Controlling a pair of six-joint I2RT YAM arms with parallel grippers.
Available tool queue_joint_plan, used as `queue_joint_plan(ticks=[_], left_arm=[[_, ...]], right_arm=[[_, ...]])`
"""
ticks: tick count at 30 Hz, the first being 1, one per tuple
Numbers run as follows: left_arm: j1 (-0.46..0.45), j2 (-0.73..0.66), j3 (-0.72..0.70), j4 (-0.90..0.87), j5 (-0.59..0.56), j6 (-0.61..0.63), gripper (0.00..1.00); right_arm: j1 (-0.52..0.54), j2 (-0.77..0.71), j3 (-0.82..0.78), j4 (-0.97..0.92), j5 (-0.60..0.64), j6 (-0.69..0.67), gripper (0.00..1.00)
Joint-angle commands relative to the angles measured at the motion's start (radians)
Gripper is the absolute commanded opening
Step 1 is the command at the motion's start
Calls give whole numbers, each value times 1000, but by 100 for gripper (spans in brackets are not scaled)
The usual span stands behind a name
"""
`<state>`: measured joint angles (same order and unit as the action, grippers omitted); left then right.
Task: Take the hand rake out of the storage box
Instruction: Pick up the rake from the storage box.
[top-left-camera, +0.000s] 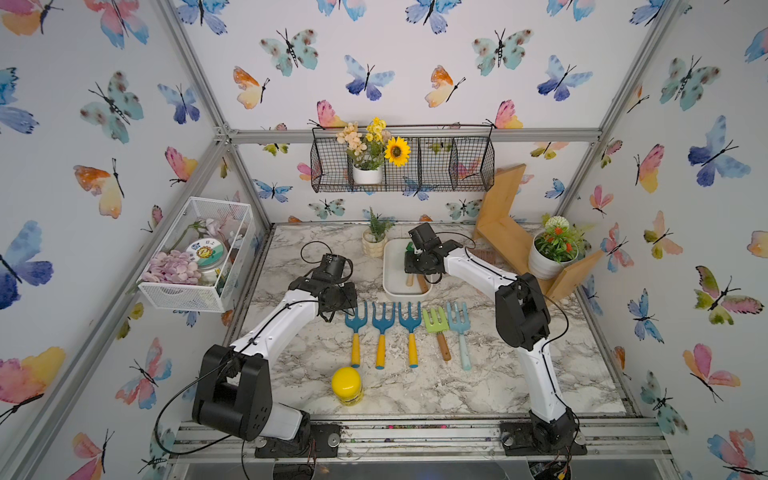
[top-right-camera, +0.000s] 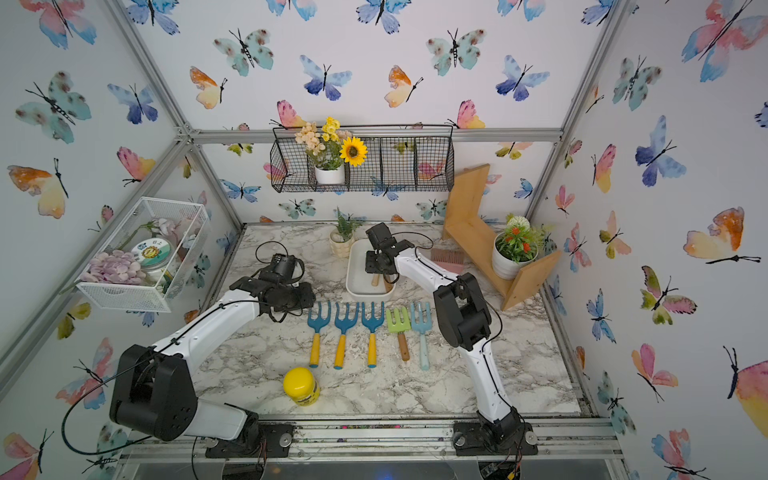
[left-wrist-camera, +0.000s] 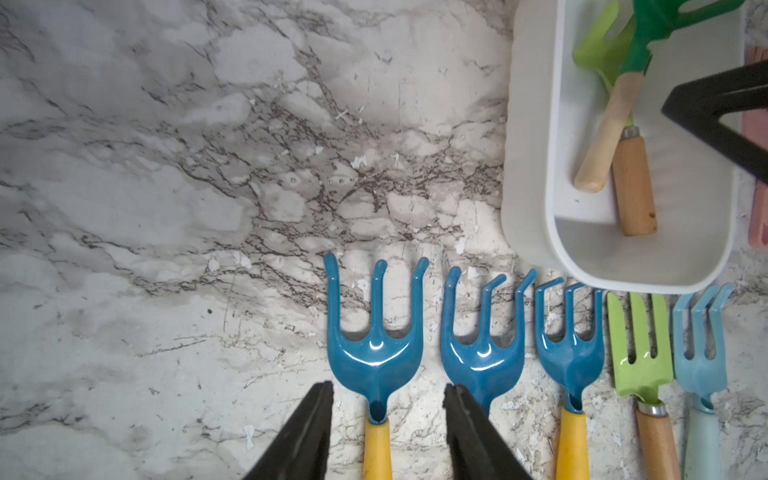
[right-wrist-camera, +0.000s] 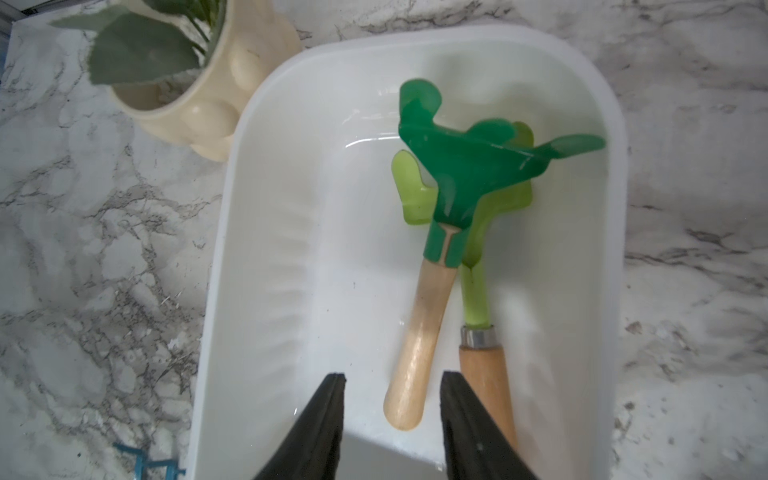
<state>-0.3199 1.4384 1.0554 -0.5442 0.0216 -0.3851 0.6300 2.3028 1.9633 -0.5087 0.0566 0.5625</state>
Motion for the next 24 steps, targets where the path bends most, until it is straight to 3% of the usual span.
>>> queue_joint_plan(ticks=[1, 7, 17, 24], left_arm=[[0, 17, 30, -28, -46, 5, 48], [-3, 33, 48, -22, -42, 11, 48], [-3, 48, 59, -13, -39, 25, 48], [-3, 59, 64, -11, -40, 34, 48]], right_arm=[[5, 59, 88, -30, 87, 25, 44], [5, 150, 191, -77, 128, 52, 43], [4, 221, 217, -68, 141, 83, 43], [4, 240, 205, -42, 142, 105, 34]])
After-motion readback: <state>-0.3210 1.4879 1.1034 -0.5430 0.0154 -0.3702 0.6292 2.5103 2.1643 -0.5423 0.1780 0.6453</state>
